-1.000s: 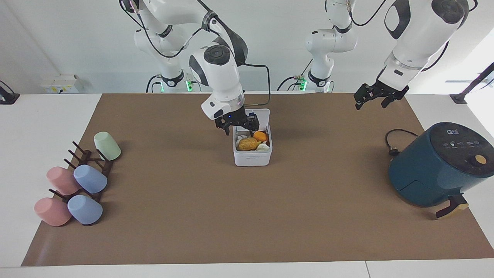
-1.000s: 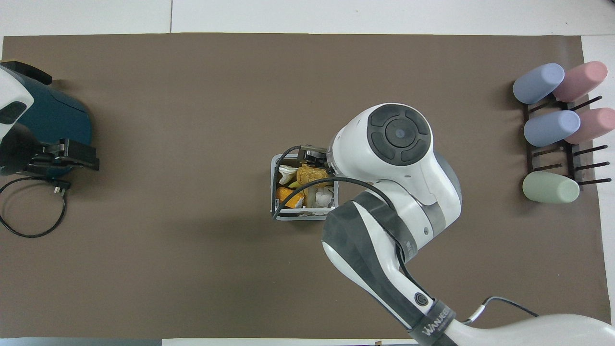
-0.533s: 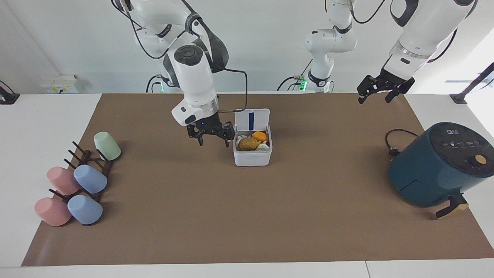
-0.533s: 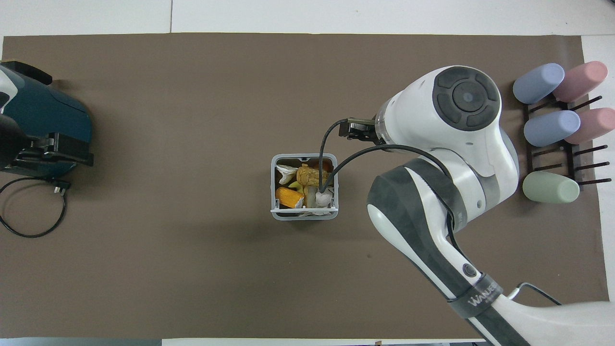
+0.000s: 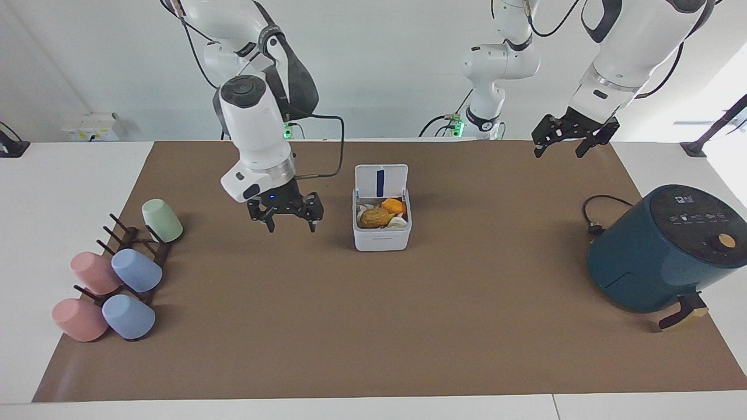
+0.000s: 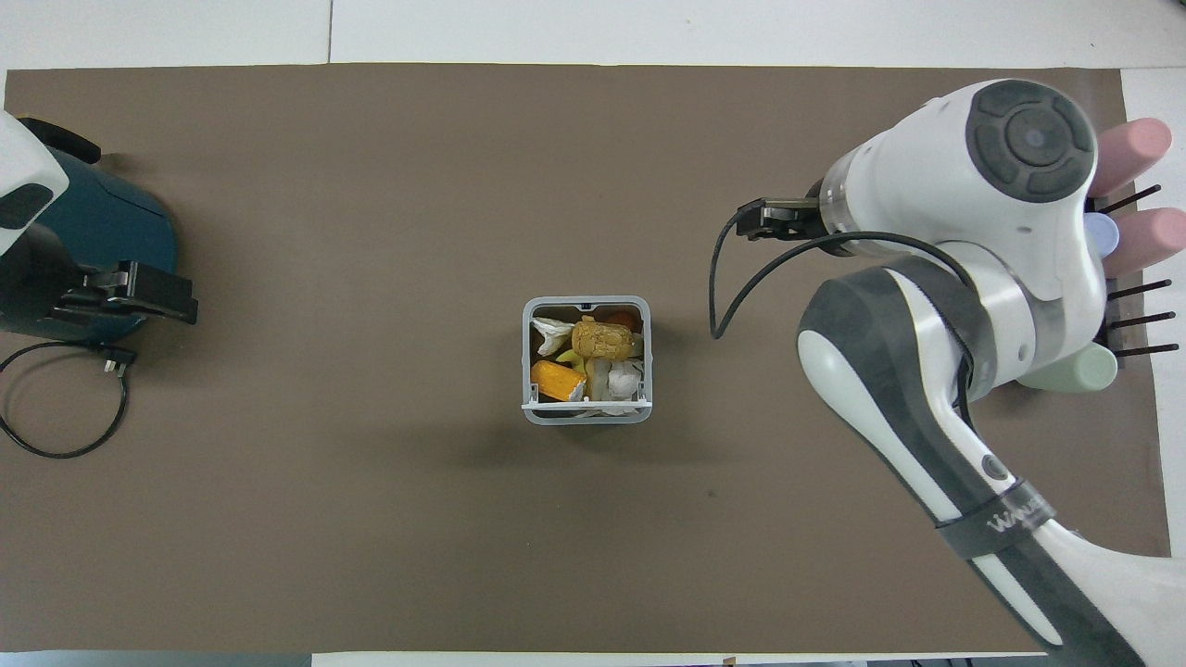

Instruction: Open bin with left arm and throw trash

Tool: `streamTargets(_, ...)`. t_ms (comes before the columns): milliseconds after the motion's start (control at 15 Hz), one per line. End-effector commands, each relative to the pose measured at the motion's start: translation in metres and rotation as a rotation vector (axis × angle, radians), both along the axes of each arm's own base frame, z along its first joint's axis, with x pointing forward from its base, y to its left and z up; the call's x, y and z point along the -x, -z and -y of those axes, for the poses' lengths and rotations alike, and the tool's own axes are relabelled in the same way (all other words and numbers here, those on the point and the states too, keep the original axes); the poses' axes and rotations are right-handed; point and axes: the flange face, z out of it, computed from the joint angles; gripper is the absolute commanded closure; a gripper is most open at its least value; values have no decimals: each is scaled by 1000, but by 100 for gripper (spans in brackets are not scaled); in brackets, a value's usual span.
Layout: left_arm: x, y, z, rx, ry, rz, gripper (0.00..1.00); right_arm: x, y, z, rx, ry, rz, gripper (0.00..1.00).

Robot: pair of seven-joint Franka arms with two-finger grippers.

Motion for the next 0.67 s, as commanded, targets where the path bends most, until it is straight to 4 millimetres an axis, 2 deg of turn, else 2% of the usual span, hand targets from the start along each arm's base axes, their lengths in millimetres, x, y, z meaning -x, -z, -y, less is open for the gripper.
streamTargets(0,0,-2,1,-37,23,2,0,7,-20,51,77,-28,-24,0)
streamTargets(133,0,-4,2,-37,23,6,0,11,-31,91,110,-73,-44,0)
streamTargets(200,-1,-3,0,-34,16,7,0,11,-34,105,112,-83,-45,0)
streamTargets(600,-1,-3,1,-34,11,9,0,39,-85,159,113,-54,-60,0)
